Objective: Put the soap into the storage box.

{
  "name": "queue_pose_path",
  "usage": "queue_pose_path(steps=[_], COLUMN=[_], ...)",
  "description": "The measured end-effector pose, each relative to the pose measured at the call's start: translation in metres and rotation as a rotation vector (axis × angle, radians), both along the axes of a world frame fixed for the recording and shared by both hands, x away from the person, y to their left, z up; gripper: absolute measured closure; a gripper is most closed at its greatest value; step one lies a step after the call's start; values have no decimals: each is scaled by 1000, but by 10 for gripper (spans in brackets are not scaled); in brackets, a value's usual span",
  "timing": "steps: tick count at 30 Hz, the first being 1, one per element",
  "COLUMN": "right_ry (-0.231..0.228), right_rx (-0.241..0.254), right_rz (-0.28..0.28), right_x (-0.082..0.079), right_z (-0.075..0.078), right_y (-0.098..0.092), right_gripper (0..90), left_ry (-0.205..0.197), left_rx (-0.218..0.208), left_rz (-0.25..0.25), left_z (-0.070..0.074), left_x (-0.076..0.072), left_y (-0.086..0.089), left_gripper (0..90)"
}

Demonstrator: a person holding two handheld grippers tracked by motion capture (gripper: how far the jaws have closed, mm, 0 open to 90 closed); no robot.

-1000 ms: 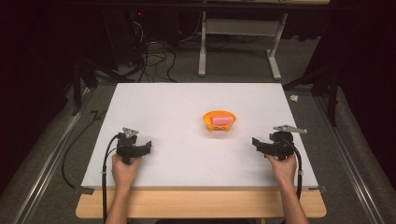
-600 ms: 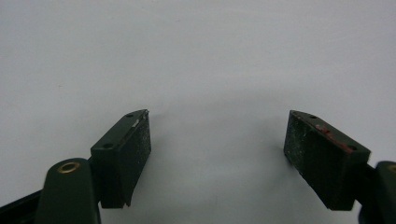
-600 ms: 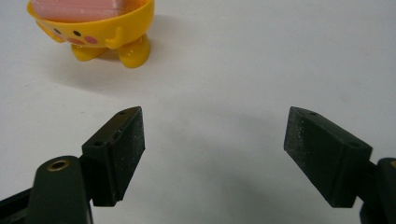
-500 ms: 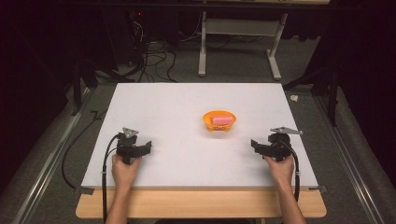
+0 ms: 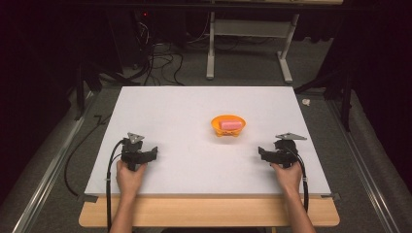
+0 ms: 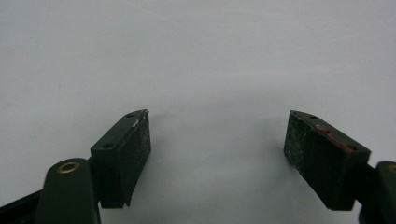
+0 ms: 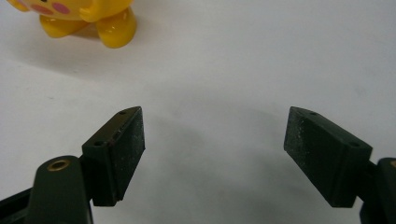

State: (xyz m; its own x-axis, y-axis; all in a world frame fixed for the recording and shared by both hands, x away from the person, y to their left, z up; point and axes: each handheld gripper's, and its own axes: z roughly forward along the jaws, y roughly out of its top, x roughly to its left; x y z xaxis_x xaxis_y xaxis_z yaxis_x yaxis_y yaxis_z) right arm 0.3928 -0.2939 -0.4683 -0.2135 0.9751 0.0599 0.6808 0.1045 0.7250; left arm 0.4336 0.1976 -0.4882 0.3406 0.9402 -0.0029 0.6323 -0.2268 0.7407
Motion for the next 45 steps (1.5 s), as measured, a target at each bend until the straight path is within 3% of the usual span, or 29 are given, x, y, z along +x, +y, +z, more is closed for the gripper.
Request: queue_pose_path(steps=[19, 45], right_ry=[13, 9], right_rx=[-81, -78], right_rz=[0, 3], right_x=[5, 5], right_z=[-13, -14], right_y=[7, 6], right_gripper=[212, 207], left_ry=[-1, -3], left_rx=[0, 2], left_rz=[1, 3], left_z=[0, 0], left_x=[0, 0], left_y=[0, 0], left_gripper=[233, 232])
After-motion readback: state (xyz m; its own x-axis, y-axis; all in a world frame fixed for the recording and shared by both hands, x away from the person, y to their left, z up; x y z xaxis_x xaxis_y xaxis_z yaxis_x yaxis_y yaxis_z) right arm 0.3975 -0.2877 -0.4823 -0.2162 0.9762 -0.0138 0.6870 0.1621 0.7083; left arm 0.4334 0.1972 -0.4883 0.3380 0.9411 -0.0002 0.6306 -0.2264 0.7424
